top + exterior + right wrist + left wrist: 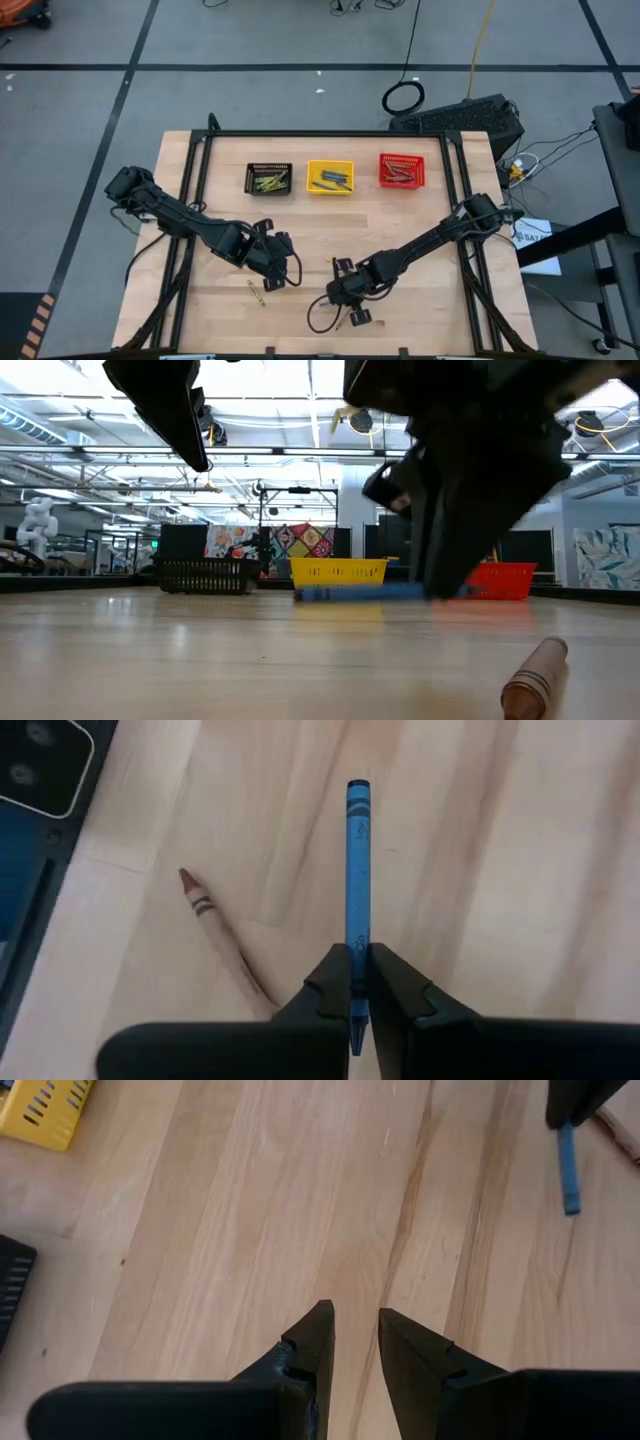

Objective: Sort crayons
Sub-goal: Put the blue crayon into the yellow bin

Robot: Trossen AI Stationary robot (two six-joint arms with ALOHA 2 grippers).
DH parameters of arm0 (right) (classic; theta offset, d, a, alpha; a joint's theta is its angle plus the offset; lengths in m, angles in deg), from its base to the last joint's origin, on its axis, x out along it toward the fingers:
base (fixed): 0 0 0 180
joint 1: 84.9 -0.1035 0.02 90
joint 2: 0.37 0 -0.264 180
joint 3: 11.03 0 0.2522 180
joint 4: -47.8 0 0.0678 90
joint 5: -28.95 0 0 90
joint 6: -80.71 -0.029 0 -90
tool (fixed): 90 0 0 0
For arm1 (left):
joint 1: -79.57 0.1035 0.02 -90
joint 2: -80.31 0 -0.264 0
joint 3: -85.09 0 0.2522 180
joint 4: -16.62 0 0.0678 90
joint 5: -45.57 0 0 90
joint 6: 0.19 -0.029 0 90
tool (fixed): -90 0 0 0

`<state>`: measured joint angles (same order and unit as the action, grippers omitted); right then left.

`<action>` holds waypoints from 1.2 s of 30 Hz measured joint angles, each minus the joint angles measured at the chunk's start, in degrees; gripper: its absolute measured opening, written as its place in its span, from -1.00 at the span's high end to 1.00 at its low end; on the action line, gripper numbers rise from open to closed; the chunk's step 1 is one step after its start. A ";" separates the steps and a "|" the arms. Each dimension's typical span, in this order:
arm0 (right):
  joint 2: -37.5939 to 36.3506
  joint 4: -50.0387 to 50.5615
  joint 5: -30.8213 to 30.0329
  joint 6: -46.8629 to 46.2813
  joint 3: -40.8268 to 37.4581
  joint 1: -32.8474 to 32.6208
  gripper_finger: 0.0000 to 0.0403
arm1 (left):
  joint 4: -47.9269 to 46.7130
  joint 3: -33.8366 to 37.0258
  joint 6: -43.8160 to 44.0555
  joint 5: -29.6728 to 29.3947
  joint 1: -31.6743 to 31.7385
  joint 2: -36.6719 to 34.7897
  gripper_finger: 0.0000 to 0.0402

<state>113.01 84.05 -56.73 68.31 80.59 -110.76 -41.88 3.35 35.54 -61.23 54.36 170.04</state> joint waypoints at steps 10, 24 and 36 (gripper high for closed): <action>-6.69 10.75 -10.85 0.65 0.09 2.17 1.00 | -1.01 0.00 0.10 0.02 -0.04 0.00 0.57; -11.55 21.09 -17.80 13.77 0.14 13.44 1.00 | -0.93 0.00 0.15 0.04 -0.04 0.00 0.57; -11.45 20.80 -17.55 25.11 0.14 28.43 1.00 | -1.03 0.00 1.46 0.07 -0.29 0.00 0.57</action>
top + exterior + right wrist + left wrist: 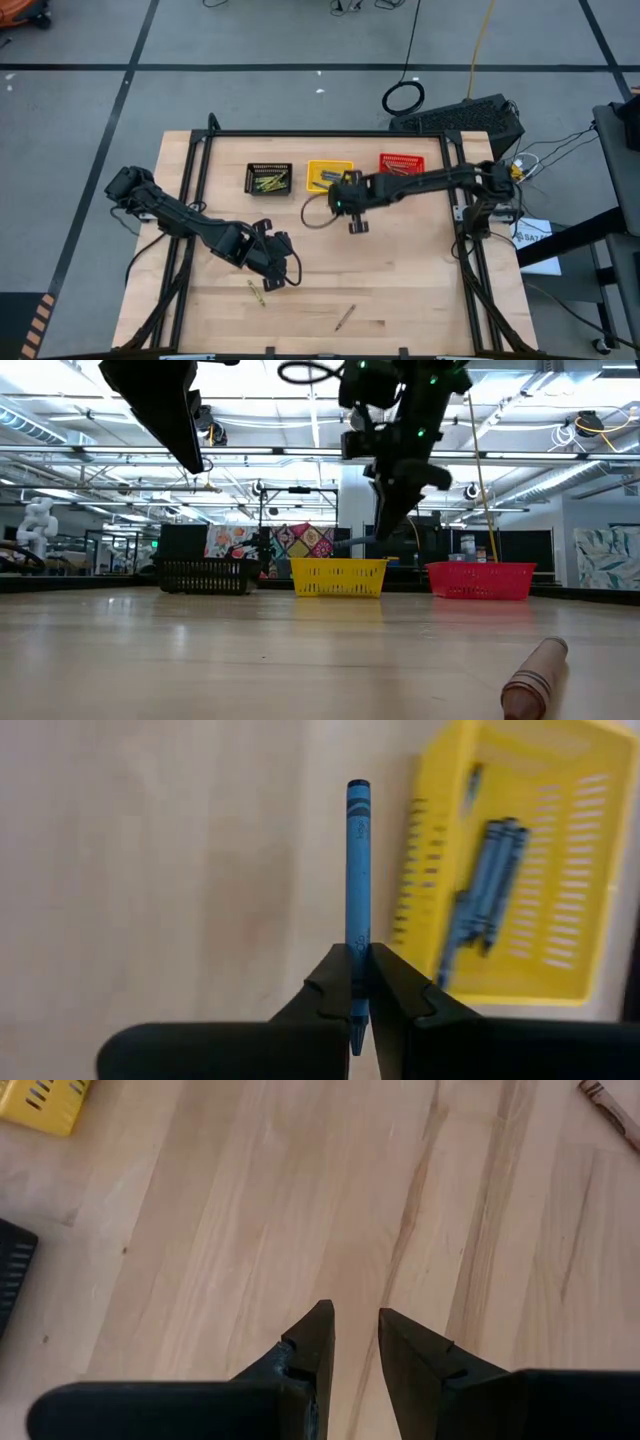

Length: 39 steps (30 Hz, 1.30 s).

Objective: Sort crayons
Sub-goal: Put the blue crayon into the yellow bin

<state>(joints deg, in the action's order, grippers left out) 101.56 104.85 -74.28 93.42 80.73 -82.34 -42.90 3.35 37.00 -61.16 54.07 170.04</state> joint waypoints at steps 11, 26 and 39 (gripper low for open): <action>0.00 -8.65 10.40 4.74 0.00 14.51 1.00 | -0.02 0.00 -0.02 0.00 -0.02 0.00 0.57; 0.00 -10.08 25.35 1.65 0.00 21.10 1.00 | -0.04 0.00 -0.03 0.18 -0.02 0.00 0.57; 0.48 -11.15 19.28 -0.08 0.00 20.99 0.69 | -0.04 0.00 -0.04 0.17 -0.02 0.00 0.57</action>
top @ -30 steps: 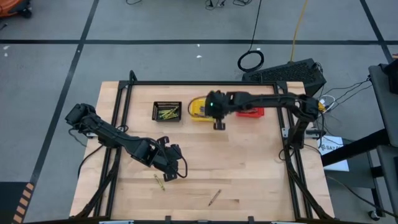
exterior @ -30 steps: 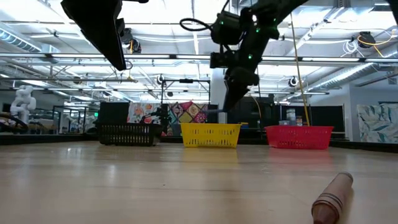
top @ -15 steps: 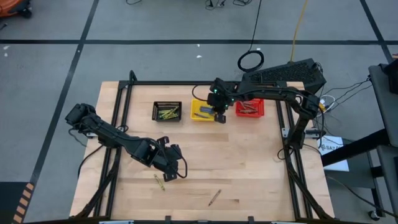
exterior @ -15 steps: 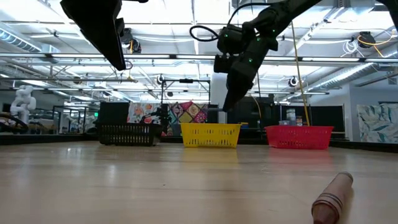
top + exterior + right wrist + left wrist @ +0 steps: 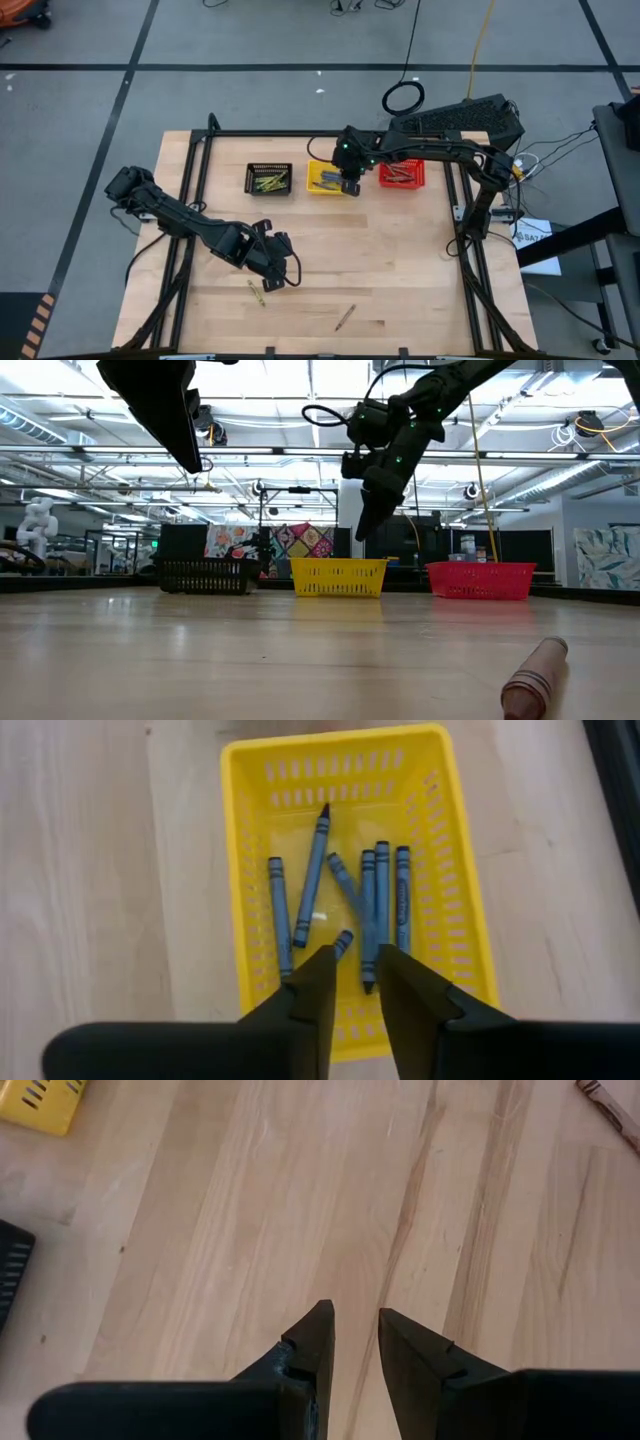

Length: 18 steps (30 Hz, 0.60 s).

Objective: Sort crayons
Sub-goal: Put the blue crayon into the yellow bin, then put the green crayon into the black bin

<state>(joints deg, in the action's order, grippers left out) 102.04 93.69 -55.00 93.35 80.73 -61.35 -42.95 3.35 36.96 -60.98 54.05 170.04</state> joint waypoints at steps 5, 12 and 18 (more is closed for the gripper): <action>0.00 0.03 -0.04 -2.77 0.00 0.00 0.59 | 0.07 0.00 0.04 -0.24 0.00 0.00 0.57; -1.11 2.37 -0.06 -8.75 0.00 -0.23 0.56 | 0.16 0.00 4.82 -0.13 0.00 0.00 0.57; -4.22 6.58 -0.30 -8.79 0.00 -1.79 0.56 | -0.44 0.02 11.95 0.13 -0.65 0.96 0.57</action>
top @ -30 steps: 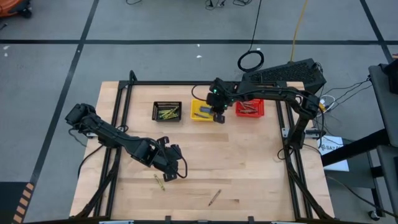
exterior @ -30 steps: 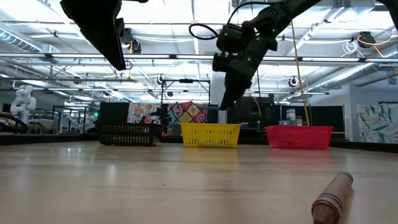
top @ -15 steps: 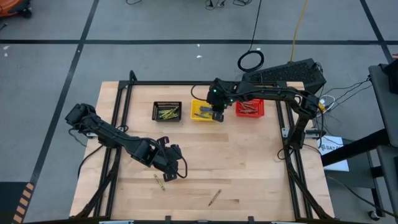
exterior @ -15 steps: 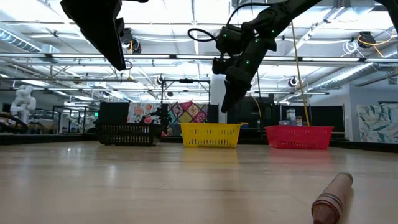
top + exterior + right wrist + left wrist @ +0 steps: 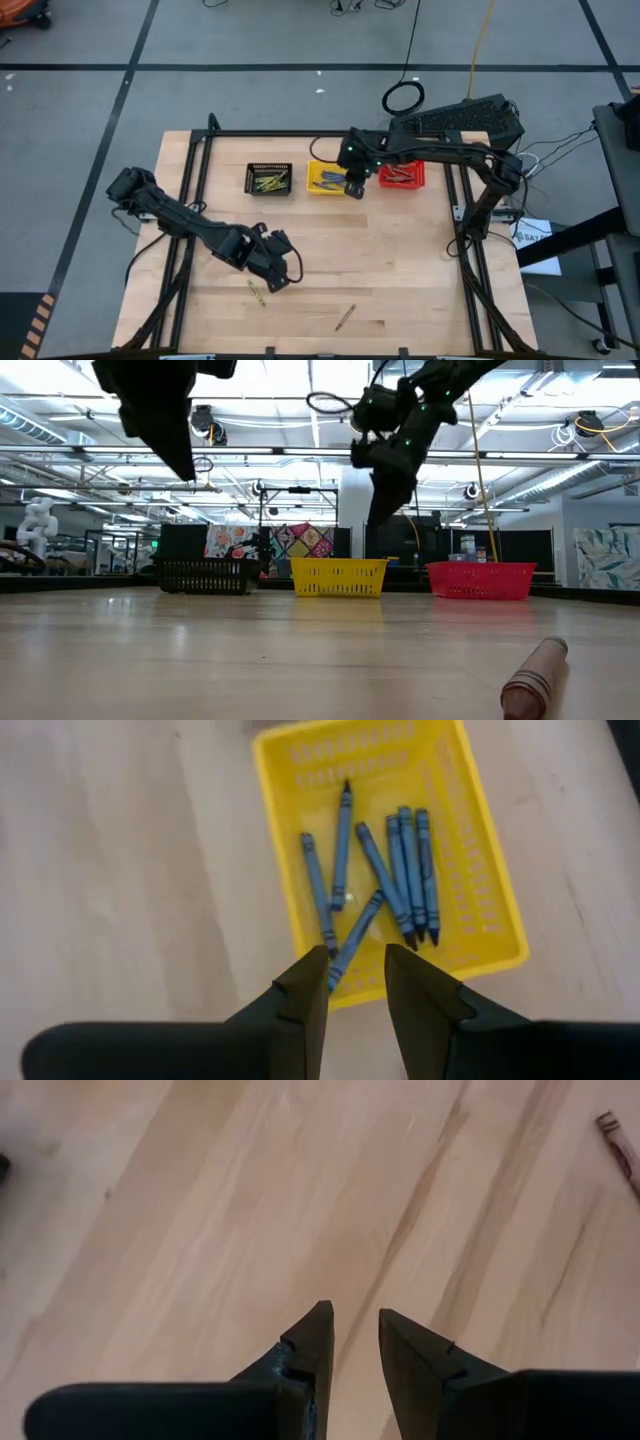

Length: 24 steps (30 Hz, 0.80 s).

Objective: Sort crayons
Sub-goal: Put the green crayon into the black bin

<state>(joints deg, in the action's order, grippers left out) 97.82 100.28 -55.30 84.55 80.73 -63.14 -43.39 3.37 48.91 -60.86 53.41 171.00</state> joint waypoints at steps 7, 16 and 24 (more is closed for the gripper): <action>-4.24 0.57 -2.49 0.26 0.00 -1.74 0.56 | -4.83 0.02 6.99 2.12 -0.23 0.78 0.57; -7.66 5.67 -13.14 -1.42 0.00 -3.64 0.56 | -7.25 0.02 13.18 5.49 -0.35 0.71 0.57; -7.76 10.22 -10.28 -5.29 0.02 -4.35 0.56 | -5.14 0.03 10.12 4.43 -0.35 0.74 0.57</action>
<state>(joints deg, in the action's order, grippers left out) 90.07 110.50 -65.58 79.26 80.75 -67.49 -48.53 3.40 59.03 -56.43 53.06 171.73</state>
